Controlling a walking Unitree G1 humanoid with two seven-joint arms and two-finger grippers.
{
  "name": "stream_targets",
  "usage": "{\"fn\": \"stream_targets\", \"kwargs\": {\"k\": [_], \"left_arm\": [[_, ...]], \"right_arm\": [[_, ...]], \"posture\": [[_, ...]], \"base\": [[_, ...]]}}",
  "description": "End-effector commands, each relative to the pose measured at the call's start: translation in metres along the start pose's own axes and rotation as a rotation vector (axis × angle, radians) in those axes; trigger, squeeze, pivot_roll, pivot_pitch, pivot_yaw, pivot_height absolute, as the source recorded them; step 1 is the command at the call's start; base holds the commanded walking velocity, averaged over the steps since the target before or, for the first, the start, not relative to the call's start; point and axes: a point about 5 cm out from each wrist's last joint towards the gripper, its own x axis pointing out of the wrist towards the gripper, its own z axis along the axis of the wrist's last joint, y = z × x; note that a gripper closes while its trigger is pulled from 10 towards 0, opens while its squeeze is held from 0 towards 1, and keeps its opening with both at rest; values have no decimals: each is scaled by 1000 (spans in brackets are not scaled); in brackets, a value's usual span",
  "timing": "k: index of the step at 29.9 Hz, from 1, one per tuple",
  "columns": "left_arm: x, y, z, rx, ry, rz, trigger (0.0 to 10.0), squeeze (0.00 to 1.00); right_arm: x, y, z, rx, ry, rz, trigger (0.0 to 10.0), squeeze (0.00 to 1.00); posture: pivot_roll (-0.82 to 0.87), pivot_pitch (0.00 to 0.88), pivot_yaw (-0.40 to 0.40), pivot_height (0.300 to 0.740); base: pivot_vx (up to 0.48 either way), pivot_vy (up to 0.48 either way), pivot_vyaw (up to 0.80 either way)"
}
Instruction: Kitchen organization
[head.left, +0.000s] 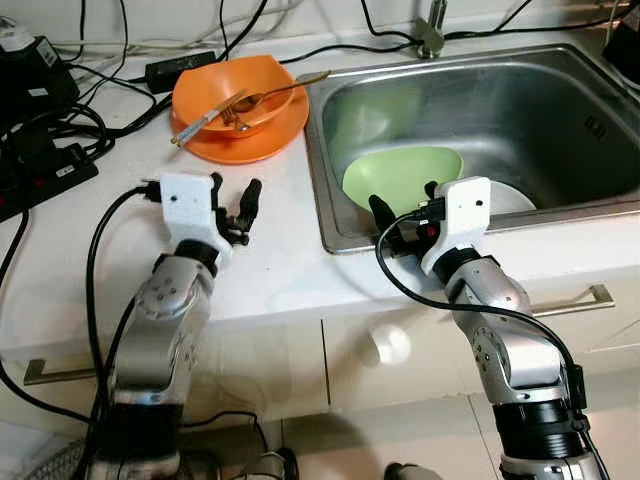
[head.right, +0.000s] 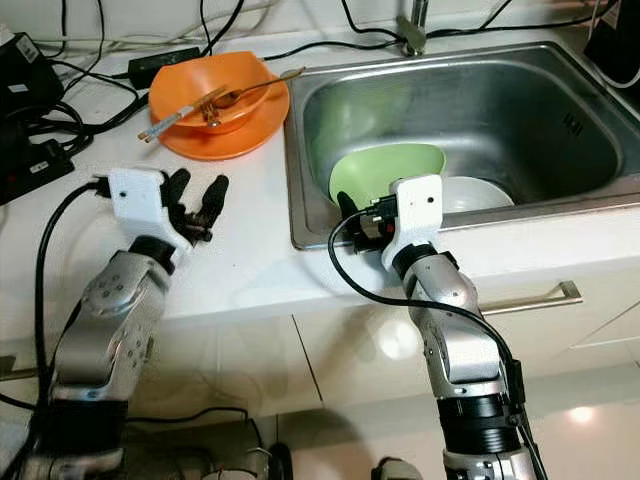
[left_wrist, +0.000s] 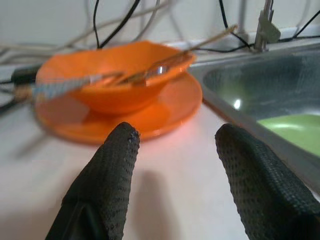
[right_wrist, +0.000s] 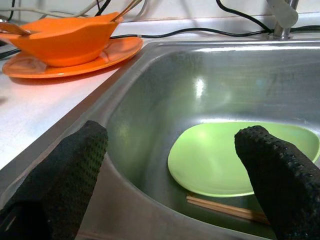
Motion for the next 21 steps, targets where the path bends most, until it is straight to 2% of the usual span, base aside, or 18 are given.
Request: {"fn": "stream_targets", "kwargs": {"k": [1, 3, 8, 11, 15, 21], "left_arm": [[5, 5, -1, 18, -2, 5, 10000, 0], [8, 6, -1, 18, -2, 6, 10000, 0], [34, 9, 0, 41, 7, -25, 10000, 0], [42, 13, -2, 55, 24, -45, 10000, 0], [48, 20, -5, 53, 47, -54, 10000, 0], [56, 31, -9, 96, 72, -86, 10000, 0]], "right_arm": [[-5, 0, -21, 30, 96, -7, 10000, 0], [-5, 0, -21, 31, 96, -7, 10000, 0], [-13, 1, -17, 22, 90, 14, 10000, 0], [-18, -2, -16, 21, 91, 12, 10000, 0], [-23, -3, -14, 21, 91, 12, 10000, 0], [-33, -4, -13, 6, 106, 29, 10000, 0]], "posture": [[-61, 165, 117, 740], [-61, 165, 117, 740], [-106, 190, 141, 740], [-130, 210, 152, 740], [-149, 221, 154, 740], [-184, 233, 151, 740]], "base": [[0, 0, 0], [0, 0, 0], [0, 0, 0], [0, 0, 0], [0, 0, 0], [0, 0, 0]]}}
